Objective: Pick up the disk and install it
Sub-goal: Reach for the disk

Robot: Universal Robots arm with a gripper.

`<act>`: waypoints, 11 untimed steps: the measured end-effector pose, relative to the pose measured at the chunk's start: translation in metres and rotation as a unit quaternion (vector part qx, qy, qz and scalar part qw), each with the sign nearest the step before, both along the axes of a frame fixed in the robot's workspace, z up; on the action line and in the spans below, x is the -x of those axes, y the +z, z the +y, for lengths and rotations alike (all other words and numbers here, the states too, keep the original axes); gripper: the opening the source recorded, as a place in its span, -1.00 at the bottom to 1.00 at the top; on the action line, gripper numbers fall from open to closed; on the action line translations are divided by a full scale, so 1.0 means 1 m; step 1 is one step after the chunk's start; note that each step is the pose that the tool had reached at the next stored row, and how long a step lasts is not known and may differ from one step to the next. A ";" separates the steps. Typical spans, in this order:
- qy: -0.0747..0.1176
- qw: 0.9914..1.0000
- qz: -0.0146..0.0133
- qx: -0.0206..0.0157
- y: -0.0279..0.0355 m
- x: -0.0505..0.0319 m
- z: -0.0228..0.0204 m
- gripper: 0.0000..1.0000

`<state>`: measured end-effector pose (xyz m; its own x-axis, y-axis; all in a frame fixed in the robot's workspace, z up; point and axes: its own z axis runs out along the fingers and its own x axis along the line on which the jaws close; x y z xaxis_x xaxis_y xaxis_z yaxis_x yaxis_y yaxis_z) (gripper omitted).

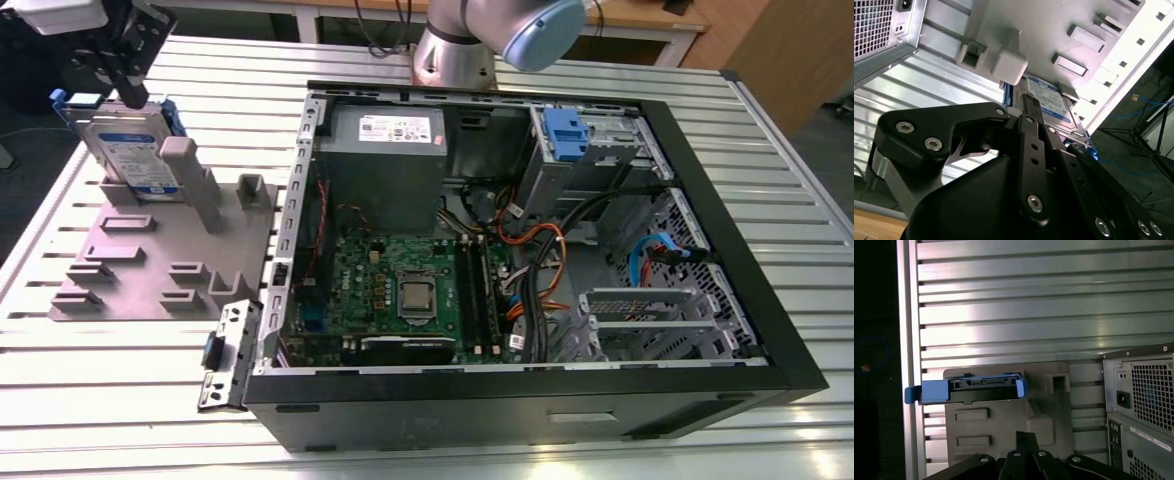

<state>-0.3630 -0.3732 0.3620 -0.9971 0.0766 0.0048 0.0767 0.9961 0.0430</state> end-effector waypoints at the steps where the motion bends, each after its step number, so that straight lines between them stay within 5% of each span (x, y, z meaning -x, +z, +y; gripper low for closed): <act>1: 0.000 1.000 0.000 0.000 -0.0002 0.0025 0.0000 -0.79; 5: 0.000 1.000 0.000 0.000 -0.0021 0.0138 0.0008 -0.79; 11: 0.000 1.000 0.002 0.000 -0.0065 0.0294 0.0127 -0.79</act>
<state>-0.3924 -0.3606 0.3555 -0.9970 0.0763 0.0094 0.0767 0.9961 0.0426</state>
